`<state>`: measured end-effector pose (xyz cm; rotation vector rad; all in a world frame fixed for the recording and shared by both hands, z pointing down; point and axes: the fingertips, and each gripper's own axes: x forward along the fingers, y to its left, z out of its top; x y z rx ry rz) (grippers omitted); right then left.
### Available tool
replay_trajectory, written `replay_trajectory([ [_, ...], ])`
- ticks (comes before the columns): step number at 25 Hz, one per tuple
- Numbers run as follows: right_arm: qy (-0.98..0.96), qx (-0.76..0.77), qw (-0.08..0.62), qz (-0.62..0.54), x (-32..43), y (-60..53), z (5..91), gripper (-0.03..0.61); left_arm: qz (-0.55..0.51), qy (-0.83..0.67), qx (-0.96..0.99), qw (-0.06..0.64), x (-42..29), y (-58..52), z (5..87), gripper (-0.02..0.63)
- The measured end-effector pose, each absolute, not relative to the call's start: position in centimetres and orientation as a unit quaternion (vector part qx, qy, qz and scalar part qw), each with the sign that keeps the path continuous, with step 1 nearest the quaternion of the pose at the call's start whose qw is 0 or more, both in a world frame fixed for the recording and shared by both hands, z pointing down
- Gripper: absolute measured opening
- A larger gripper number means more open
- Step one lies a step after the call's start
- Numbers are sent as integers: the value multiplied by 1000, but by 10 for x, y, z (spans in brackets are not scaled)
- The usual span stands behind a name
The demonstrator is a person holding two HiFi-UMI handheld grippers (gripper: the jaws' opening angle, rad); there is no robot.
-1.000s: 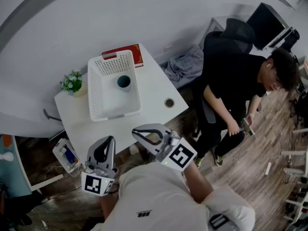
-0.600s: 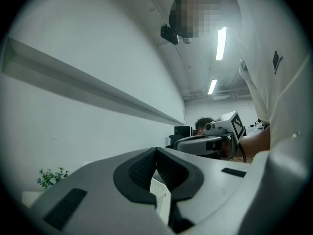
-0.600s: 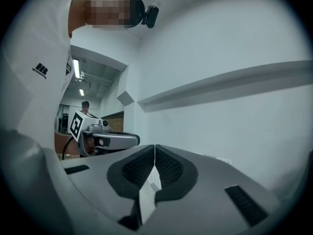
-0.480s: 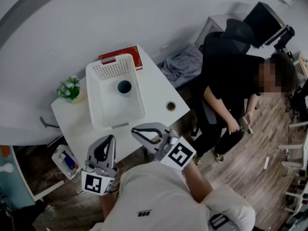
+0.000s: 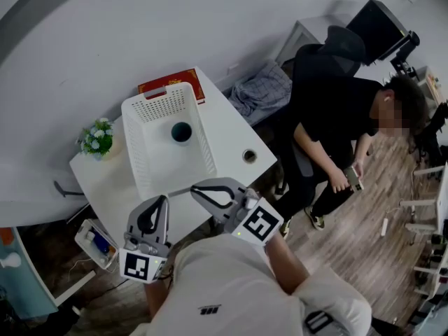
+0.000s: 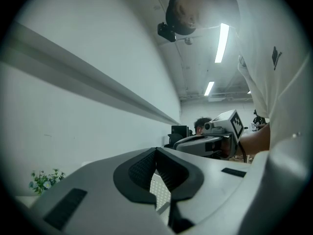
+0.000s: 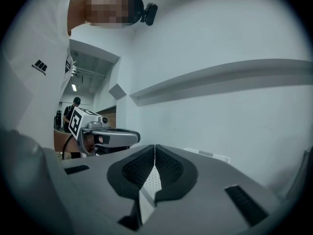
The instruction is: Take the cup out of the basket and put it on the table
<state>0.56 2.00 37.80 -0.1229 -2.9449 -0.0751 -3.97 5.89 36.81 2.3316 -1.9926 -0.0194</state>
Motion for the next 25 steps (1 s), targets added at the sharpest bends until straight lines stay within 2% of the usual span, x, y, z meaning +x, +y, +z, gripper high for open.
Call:
replay_trajectory([
  [12, -992, -3, 120, -29, -37, 7, 386, 14, -11, -627, 778, 40, -81, 48, 375, 9],
  [25, -988, -15, 150, -17, -56, -18, 407, 14, -6, -640, 766, 60, -95, 26, 389, 9],
])
